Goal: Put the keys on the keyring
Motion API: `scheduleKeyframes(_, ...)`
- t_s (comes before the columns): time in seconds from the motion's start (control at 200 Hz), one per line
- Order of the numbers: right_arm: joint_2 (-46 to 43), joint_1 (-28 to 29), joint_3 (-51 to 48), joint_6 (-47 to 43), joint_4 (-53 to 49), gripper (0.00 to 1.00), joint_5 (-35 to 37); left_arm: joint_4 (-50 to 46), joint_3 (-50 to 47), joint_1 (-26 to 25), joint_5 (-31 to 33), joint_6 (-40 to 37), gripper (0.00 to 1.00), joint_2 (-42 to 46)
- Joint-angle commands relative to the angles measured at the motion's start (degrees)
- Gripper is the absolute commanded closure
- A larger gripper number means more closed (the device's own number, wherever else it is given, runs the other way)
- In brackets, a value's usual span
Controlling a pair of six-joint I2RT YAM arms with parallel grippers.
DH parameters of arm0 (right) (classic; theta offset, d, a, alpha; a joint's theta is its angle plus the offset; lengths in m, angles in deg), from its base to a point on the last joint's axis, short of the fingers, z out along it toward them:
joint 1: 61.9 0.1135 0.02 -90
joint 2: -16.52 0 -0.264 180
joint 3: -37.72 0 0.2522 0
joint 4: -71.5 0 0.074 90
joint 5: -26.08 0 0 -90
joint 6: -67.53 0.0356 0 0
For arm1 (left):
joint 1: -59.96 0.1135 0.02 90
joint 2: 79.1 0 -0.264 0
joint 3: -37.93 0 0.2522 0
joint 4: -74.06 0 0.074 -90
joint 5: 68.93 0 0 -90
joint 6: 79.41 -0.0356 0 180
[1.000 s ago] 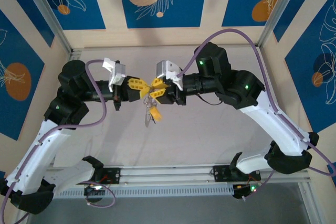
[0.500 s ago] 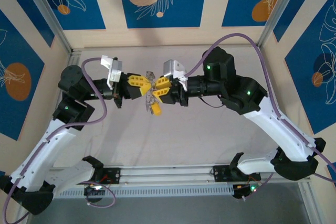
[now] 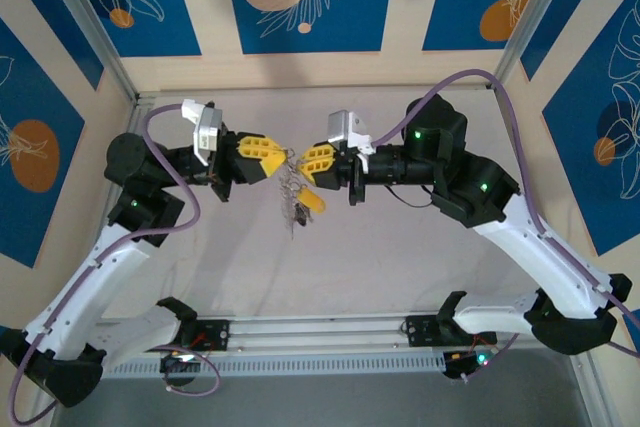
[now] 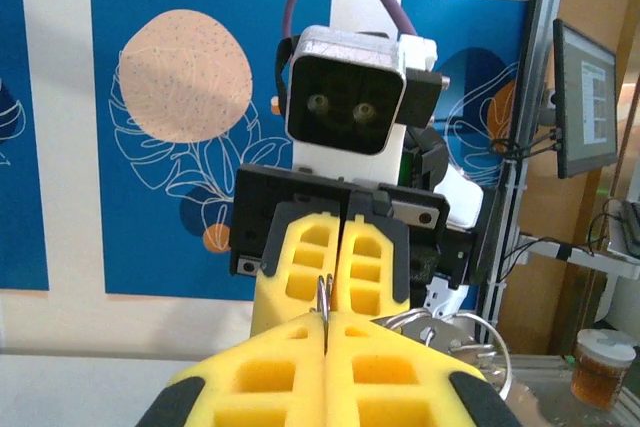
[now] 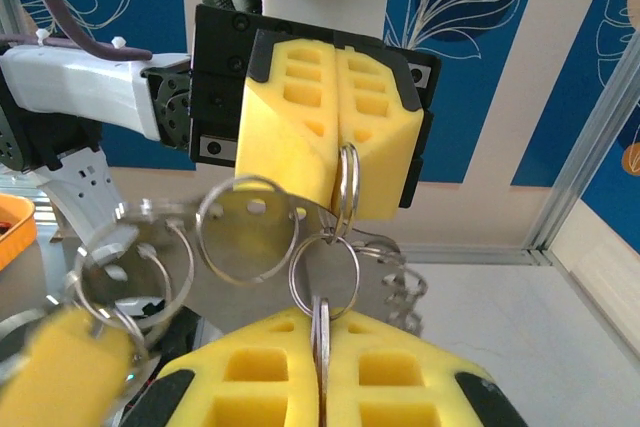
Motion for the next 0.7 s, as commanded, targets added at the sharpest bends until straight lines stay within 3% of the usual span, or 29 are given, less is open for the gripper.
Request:
scheduleKeyframes(0.0, 0.78, -0.21, -0.1, -0.37, -1.1, 0.97, 0.44, 9.42, 0.08, 0.57, -0.34, 4.01, 1.0, -0.16)
scheduleKeyframes(0.335, 4.36, -0.12, 3.2, -0.37, -3.75, 0.95, -2.96, 12.93, -0.76, 0.55, -0.69, 6.45, 1.0, -0.36)
scheduleKeyframes(0.6, 0.31, -0.12, 0.38, 0.71, -2.56, 0.55, 0.47, 12.74, -1.0, 0.82, -1.19, 6.27, 1.0, 0.05)
scheduleKeyframes(0.695, -2.44, -0.35, -1.56, 1.18, -1.08, 0.48, 3.64, 12.53, -1.2, 1.04, -1.41, 6.26, 1.0, 0.18)
